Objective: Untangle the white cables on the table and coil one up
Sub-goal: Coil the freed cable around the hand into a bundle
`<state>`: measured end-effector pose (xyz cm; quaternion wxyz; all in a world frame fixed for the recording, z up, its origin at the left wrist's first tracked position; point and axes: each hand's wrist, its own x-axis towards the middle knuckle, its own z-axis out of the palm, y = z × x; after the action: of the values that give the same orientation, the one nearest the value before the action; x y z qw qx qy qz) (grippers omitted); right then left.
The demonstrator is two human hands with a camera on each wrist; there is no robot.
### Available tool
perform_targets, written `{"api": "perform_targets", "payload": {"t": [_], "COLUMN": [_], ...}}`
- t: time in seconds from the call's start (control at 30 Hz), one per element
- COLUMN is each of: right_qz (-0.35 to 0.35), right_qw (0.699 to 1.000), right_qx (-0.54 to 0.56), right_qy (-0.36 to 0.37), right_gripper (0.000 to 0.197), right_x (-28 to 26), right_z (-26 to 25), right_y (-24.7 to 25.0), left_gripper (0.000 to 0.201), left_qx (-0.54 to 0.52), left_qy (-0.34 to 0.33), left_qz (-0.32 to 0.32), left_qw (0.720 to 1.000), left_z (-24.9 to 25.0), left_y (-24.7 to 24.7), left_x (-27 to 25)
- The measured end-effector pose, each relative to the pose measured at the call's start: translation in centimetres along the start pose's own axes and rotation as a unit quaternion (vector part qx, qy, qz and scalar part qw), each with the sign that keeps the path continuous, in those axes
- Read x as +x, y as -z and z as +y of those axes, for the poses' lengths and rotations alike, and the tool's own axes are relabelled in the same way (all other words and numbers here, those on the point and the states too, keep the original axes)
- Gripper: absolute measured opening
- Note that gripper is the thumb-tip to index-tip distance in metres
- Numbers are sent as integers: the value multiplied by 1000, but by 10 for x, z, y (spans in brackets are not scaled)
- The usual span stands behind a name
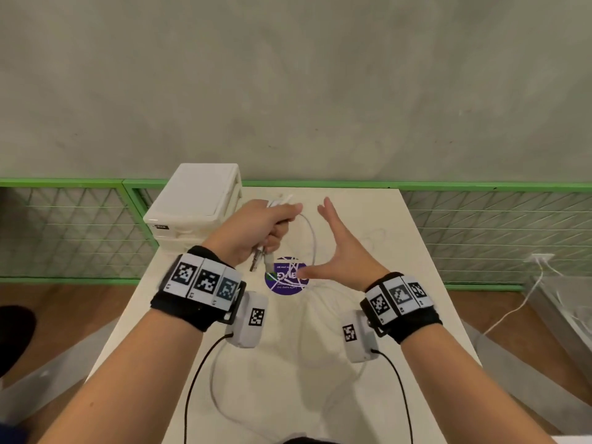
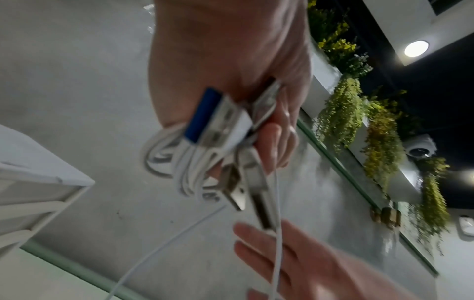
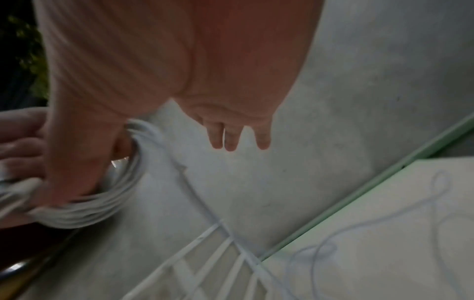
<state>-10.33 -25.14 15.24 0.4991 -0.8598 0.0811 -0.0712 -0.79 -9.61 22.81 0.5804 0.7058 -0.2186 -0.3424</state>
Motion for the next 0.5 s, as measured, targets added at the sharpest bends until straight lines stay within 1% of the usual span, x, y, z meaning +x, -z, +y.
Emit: {"api": "perform_targets", "payload": {"t": [0.03, 0.07, 0.1, 0.17, 0.2, 0.27, 0.33, 0.37, 0.43, 0.5], "right_qz": [-5, -8, -4, 48, 75, 104, 102, 100, 83, 45], "right_qw": [999, 998, 999, 997, 994, 988, 985, 984, 987, 992], "right_qx": [45, 50, 40, 26, 37, 72, 93, 89, 66, 47], "right_qy": [11, 21, 36, 62, 70, 83, 103, 114, 119, 112], "right_gripper": [126, 117, 99, 38, 25, 28, 20, 20, 27, 42], "right_x": [1, 3, 5, 6, 5, 5, 5, 7, 12, 17], "right_z": [-3, -5, -6, -9, -10, -15, -24, -26, -27, -25], "right_y": [-7, -12, -16, -10, -4, 8, 15, 15, 13, 10], "left_gripper": [37, 34, 31, 30, 30, 33, 37, 38, 37, 34], "left_qx": [11, 20, 28, 50, 67, 105, 120, 113, 88, 80], "left_qy": [2, 4, 7, 18, 26, 41, 45, 43, 34, 34], "left_qz": [-7, -13, -20, -37, -47, -70, -98, -112, -144, -185], "left_qw": [1000, 1000, 999, 998, 996, 991, 987, 986, 985, 979], "left_z": [0, 0, 0, -2, -5, -10, -15, -16, -16, -12], "left_y": [-4, -7, -7, -6, -5, -3, -5, -7, -11, -14], "left_x": [-1, -1, -2, -4, -5, -9, -13, -14, -16, -18]}}
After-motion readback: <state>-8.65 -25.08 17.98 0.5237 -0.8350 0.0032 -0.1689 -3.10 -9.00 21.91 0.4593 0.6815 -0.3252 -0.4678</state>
